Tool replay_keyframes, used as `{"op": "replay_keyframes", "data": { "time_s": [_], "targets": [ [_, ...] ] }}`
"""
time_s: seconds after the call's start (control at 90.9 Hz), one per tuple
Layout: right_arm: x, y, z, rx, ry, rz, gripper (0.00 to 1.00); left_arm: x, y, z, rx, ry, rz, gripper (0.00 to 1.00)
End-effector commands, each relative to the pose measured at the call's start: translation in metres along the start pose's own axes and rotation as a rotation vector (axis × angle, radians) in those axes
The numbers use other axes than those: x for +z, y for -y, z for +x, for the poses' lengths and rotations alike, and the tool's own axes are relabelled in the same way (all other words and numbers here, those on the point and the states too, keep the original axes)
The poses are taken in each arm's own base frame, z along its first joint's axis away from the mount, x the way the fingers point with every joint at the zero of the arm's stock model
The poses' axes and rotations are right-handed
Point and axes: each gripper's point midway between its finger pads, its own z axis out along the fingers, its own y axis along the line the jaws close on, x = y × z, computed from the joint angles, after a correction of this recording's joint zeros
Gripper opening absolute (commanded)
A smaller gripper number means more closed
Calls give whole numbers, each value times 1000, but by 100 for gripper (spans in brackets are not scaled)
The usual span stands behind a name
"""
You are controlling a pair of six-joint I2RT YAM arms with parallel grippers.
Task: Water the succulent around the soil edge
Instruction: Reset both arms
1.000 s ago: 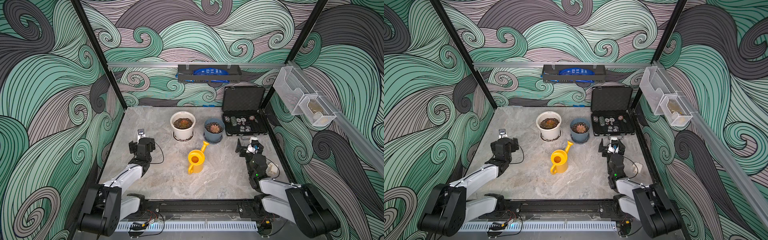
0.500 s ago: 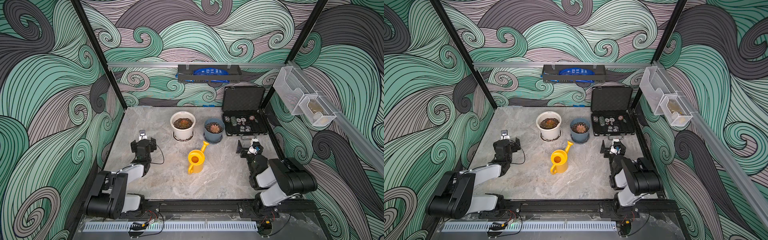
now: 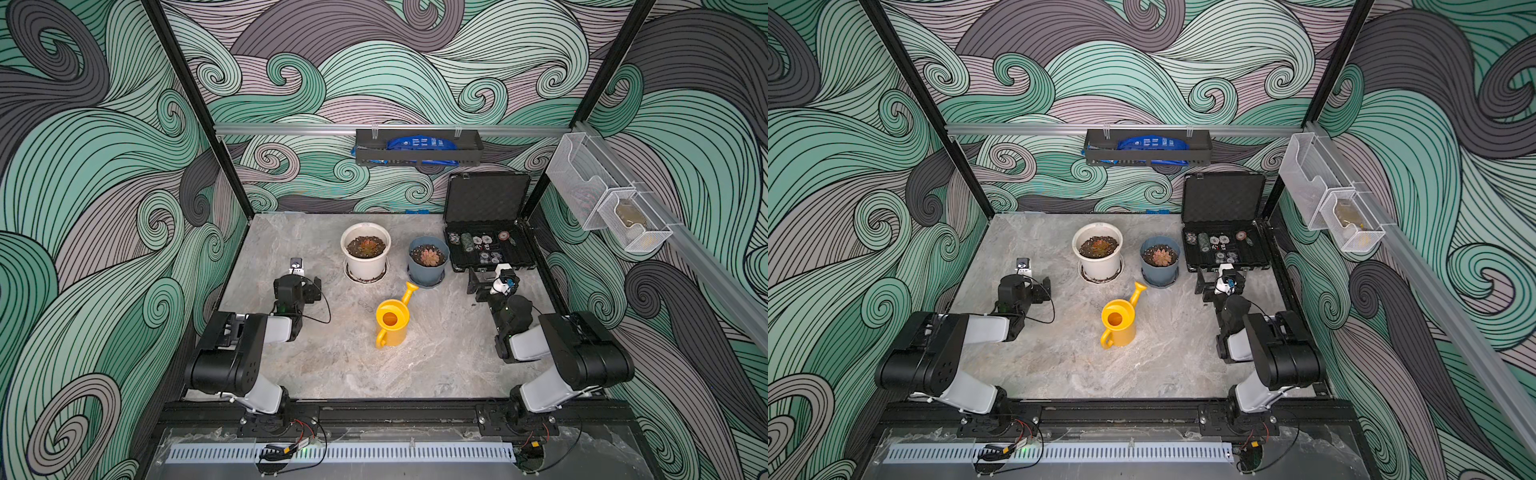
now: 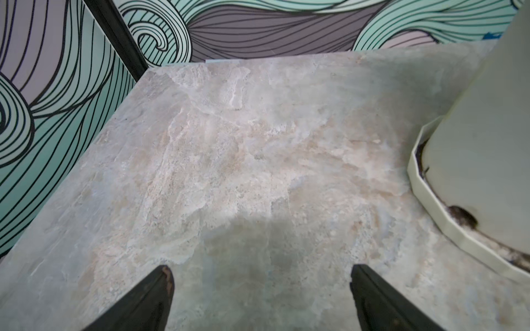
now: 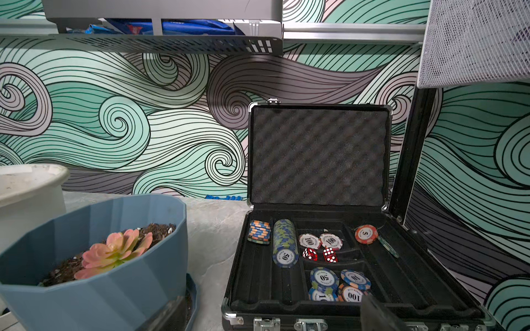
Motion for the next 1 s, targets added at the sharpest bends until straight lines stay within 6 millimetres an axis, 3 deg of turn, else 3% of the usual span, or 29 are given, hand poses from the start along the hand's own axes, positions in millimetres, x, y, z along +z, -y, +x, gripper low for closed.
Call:
{"op": "replay_keyframes", "data": {
  "time_s": [0.0, 0.99],
  "targets": [
    [-1, 0, 1, 11, -7, -5, 99, 2, 7, -6, 3, 3, 60, 99],
    [-3, 0, 0, 21, 0, -26, 99, 0, 8, -10, 13, 87, 62, 99]
  ]
}}
